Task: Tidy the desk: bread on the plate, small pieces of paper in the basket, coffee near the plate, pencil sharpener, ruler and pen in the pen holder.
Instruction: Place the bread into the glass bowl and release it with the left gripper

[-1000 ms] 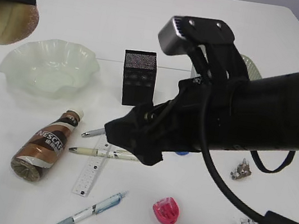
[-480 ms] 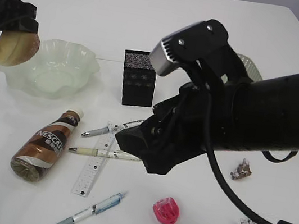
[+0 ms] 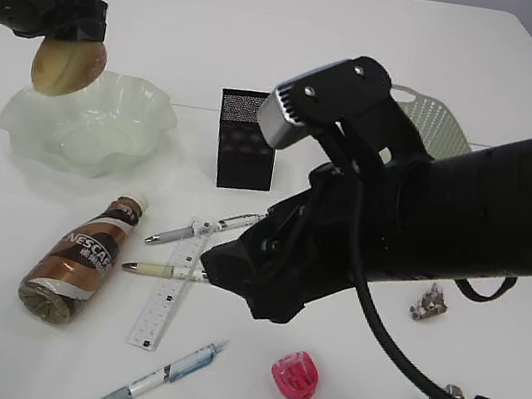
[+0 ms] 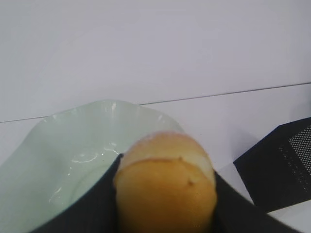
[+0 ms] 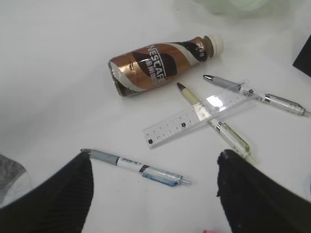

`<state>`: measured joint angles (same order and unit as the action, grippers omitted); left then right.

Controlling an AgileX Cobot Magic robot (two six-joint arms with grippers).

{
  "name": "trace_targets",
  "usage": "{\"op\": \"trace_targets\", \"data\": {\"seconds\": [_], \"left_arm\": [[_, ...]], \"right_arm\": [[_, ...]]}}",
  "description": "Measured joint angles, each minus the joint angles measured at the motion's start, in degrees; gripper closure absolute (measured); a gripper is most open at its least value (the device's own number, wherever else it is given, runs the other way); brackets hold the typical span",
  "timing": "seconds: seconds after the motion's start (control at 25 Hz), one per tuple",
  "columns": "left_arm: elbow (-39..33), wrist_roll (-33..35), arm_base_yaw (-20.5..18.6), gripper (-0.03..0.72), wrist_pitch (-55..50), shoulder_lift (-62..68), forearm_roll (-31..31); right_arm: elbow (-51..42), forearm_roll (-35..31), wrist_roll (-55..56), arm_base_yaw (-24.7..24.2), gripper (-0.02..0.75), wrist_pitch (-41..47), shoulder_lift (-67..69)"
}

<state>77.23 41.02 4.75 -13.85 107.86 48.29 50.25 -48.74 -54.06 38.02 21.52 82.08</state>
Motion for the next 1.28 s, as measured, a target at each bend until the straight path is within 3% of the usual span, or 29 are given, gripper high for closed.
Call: {"op": "trace_targets", "data": {"seconds": [0.6,0.92,1.28], "left_arm": [[2.47,0.02,0.00,0.341,4.57,9.19,-0.12],[2.57,0.02,0.00,0.109,4.65,11.15,-0.12],[2.57,0.12,0.00,0.095,4.65,11.13,-0.12]], "right_arm": [[0.00,-0.13,3.78,0.00,0.153,1.28,0.00],[0.00,-0.13,4.47,0.00,0.153,1.84,0.00],[0.00,-0.13,4.62,0.00,0.153,6.04,0.00]]}}
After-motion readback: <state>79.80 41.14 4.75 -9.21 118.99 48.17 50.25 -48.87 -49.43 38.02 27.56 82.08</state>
